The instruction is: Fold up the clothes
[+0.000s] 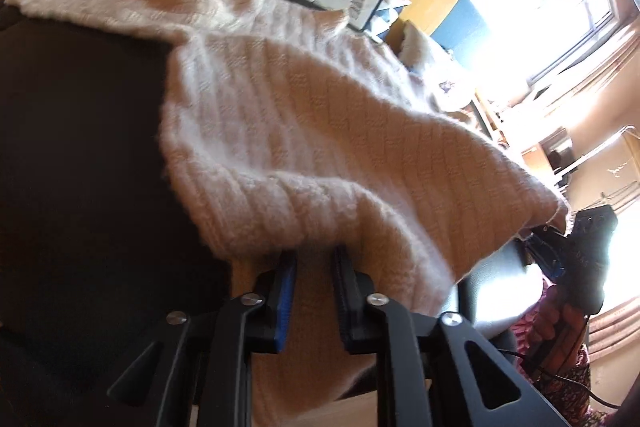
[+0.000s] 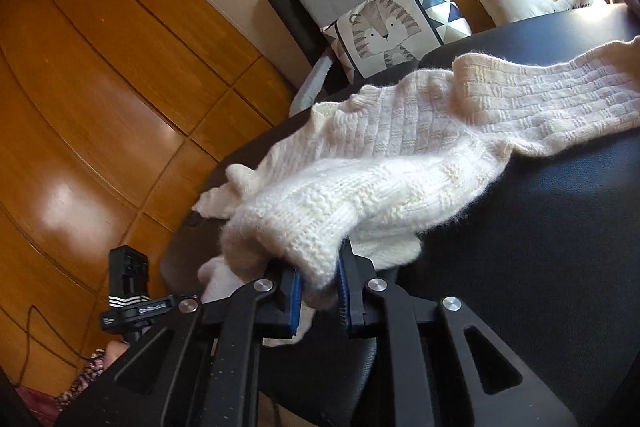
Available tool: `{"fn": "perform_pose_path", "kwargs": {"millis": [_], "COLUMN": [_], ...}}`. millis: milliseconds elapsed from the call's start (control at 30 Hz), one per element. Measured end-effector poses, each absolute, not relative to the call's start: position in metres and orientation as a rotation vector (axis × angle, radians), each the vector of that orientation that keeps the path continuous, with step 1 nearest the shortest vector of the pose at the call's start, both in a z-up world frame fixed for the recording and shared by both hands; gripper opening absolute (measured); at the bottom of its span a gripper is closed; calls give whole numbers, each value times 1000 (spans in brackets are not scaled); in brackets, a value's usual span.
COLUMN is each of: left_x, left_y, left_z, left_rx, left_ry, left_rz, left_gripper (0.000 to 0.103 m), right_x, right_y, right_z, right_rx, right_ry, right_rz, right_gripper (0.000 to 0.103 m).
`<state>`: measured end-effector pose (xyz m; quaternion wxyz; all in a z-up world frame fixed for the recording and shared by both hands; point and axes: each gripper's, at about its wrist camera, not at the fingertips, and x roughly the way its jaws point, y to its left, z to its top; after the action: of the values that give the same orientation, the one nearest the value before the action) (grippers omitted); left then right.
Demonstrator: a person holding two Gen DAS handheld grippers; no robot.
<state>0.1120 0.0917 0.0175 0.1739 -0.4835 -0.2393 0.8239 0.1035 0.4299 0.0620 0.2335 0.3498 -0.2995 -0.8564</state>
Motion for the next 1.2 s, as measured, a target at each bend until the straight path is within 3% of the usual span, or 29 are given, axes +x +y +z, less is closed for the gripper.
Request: {"fn": "perform_pose_path", "kwargs": {"millis": [167,300,467,733,867,933,1200], "left_x": [106,100,100,105,95,92,93], "left_y": [83,82,87,125,120,118,121], "left_z": [59,79,59,5,4,3,-1], "left_rx": [-1187,-1181,-1305,-1459,-1527,-1551,-1549], "left_ry": [-765,-632,-508,-115,-133,-144,-116], "left_rz": [2285,2352,2416,2504,2469,2458,2461], "left_gripper": [9,10,18,20,20,20,20], "right_x": [107,104,87,48,16,3,27], "right_y": [449,459,455,422,397,386,384], "right_z": [72,66,45,33,36,29,30], "right_rx": [945,967,1005,1075,1134,1181,1167], "right_ry": [-970,-1097,-1164,-1068,-915,-830,-599], "right_rz": [-2257,-2192,-2193,-2265,-2338,-2357,-2442], "right_gripper": [16,16,16,16,25,40,57]}}
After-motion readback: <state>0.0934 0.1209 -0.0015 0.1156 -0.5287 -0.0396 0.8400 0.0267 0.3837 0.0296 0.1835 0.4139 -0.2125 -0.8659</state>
